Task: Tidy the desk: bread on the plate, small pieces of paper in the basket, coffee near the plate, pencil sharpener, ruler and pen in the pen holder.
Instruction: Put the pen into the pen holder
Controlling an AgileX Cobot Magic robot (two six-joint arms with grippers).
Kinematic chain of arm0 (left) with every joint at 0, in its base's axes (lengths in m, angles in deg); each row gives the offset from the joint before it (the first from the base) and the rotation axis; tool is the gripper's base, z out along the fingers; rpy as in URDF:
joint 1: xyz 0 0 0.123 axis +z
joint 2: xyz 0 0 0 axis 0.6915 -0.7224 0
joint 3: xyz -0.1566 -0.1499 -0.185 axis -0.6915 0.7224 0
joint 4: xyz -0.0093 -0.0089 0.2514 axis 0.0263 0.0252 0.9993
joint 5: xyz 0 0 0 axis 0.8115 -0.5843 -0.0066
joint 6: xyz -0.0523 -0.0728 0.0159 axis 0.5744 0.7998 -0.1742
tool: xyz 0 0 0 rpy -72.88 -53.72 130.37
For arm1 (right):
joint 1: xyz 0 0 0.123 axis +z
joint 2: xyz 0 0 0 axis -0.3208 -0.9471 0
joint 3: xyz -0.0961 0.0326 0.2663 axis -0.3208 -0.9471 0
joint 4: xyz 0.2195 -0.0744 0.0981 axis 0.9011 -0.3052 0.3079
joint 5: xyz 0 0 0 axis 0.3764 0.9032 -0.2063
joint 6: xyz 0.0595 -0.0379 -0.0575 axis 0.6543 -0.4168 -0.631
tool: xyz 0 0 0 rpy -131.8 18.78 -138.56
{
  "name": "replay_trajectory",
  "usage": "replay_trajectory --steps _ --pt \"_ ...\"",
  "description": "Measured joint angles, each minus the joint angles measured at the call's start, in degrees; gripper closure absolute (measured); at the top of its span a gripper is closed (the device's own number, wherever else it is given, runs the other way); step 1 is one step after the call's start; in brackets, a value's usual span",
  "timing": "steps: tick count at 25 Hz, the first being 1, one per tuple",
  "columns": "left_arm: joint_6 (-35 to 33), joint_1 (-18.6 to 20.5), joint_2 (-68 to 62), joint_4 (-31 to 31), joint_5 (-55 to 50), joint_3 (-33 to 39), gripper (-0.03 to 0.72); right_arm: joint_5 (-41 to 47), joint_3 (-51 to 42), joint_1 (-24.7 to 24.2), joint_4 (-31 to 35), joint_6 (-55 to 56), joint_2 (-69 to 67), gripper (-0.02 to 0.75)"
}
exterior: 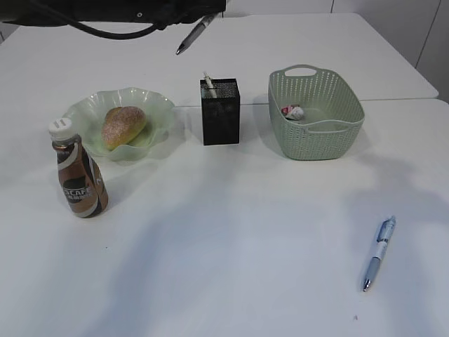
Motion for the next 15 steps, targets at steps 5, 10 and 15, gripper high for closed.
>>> replay_trajectory --steps 5,10,15 --pt "-0.24 0.0 -1.49 -0.96 4.53 0.0 0.629 0.0 0.0 0.0 0.08 0.0 0.0 0.426" --pt "-0.35 0.0 -2.87 -4.72 5.27 0.0 0.629 0.0 0.0 0.0 0.08 0.0 0.0 0.426" --pt "-6.15 0.0 -5.48 -7.87 4.17 0.0 0.629 0.0 0.0 0.0 0.08 0.0 0.0 0.426"
